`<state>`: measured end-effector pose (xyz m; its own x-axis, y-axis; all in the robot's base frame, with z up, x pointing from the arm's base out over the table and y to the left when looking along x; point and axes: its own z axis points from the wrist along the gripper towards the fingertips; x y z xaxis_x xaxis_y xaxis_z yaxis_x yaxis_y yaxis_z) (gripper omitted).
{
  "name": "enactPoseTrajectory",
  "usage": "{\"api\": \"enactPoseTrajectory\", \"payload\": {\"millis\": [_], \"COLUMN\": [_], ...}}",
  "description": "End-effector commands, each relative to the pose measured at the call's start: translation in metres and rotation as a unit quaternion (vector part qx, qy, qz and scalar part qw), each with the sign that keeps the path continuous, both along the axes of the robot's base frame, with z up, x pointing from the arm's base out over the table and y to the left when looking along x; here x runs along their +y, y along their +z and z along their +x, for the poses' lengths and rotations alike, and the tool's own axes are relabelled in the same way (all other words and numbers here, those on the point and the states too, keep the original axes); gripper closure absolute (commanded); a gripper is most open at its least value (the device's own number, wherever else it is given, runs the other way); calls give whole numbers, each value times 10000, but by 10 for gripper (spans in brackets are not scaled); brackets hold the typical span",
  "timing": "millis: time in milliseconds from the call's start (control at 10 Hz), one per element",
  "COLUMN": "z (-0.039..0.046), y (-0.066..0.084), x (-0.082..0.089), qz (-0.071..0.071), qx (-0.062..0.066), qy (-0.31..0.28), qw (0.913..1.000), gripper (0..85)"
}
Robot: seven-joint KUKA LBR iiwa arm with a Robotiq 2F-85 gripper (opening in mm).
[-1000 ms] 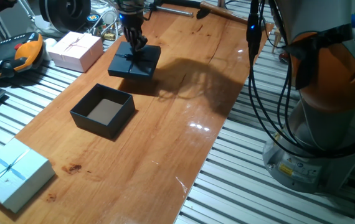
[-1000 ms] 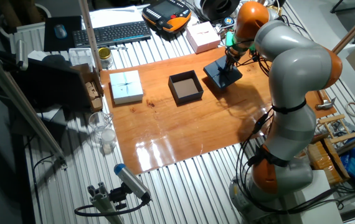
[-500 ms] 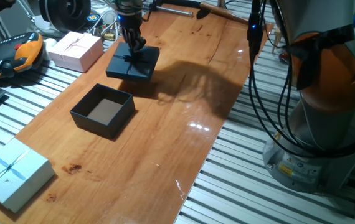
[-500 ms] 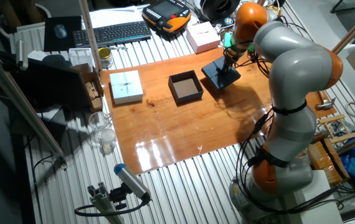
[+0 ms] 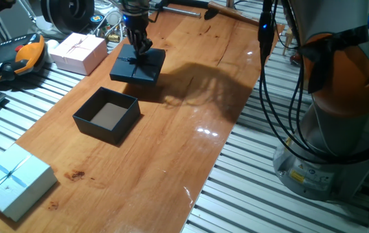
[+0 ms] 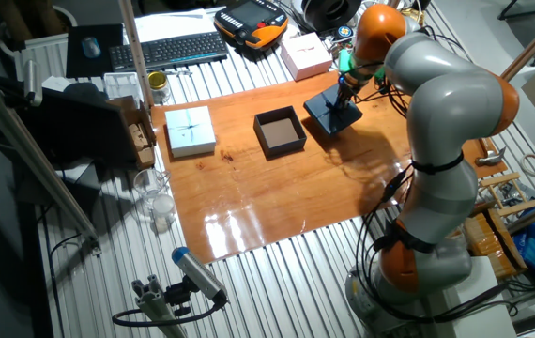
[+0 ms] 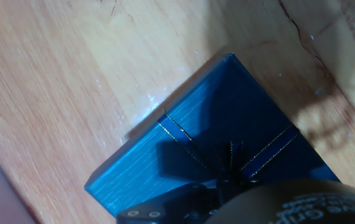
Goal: Cover the box
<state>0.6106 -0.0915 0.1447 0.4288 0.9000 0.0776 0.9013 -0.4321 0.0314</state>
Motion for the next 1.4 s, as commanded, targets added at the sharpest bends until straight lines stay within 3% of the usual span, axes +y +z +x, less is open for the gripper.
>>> {"api": "enactPoseTrajectory", "payload": {"millis": [0, 300, 600, 900, 1300], "z": [0, 0, 0, 0, 1], "y": [-2, -2, -2, -2, 52], "x": [-1, -1, -1, -1, 30], "qz": [-37, -382, -591, -439, -220], "qx": [17, 69, -39, -169, 48], "qy": [0, -7, 29, 42, -275], "qw": [10000, 9992, 9982, 9989, 9994], "gripper": [850, 850, 850, 850, 850]}}
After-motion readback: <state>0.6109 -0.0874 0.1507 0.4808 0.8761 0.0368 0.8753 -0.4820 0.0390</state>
